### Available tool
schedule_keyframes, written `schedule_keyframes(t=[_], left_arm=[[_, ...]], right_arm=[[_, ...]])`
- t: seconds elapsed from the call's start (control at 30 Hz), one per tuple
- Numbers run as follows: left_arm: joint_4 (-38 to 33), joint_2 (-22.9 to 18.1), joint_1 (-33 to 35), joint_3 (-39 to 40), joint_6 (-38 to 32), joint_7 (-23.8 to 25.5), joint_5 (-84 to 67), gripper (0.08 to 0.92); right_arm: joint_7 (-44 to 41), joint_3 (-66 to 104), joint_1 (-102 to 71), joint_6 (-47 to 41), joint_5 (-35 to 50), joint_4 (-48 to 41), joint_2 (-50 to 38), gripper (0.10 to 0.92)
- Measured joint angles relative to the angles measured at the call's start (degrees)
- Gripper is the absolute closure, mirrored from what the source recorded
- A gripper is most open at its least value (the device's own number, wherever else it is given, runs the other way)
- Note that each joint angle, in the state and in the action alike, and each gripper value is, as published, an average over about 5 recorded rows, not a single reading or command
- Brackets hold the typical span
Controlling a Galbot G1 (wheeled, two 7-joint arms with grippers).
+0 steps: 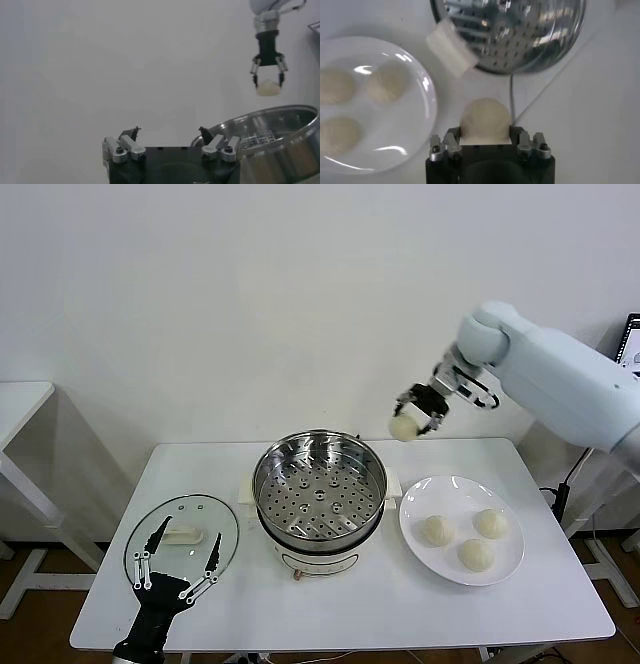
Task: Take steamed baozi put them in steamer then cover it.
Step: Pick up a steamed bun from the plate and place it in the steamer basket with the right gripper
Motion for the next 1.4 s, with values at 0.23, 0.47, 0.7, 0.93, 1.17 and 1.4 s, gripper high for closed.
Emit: schedule_keyframes(t=[0.23,0.47,0.7,0.93,1.17,1.4], left_arm=[[-0.5,0.0,-0.1,-0.3,0.1,-0.2,-0.1,0.177],[-1.1,0.2,-0.1,-0.6,0.2,-0.2,-0.1,0.177],[-1.8,0.1,0.4,-0.7,-0.1,-0.3,0.3,0.177],[-2.3,0.2,0.5,-1.0,-0.4,-0.5,0.9,0.177],[-2.3,0.2,0.5,-1.1,-0.8,-0.6,1.2,0.177],[-2.4,0.2,0.5,-1.5,-1.1,-0.6,1.3,0.177]], right_arm=[[-0.2,-1.1,0.2,4.8,-2.4,0.9,5.8,0.374],[0.4,-1.4,-2.9,6.9,-6.9,-0.2,10.7,0.372],[1.3,-1.1,-6.2,7.7,-11.7,-2.4,14.1,0.372],[2.2,-0.2,-8.8,8.2,-15.8,-5.1,16.8,0.365],[3.0,0.6,-10.9,8.3,-18.8,-8.0,19.4,0.356],[3.9,0.8,-12.0,7.9,-20.4,-9.4,20.5,0.263]])
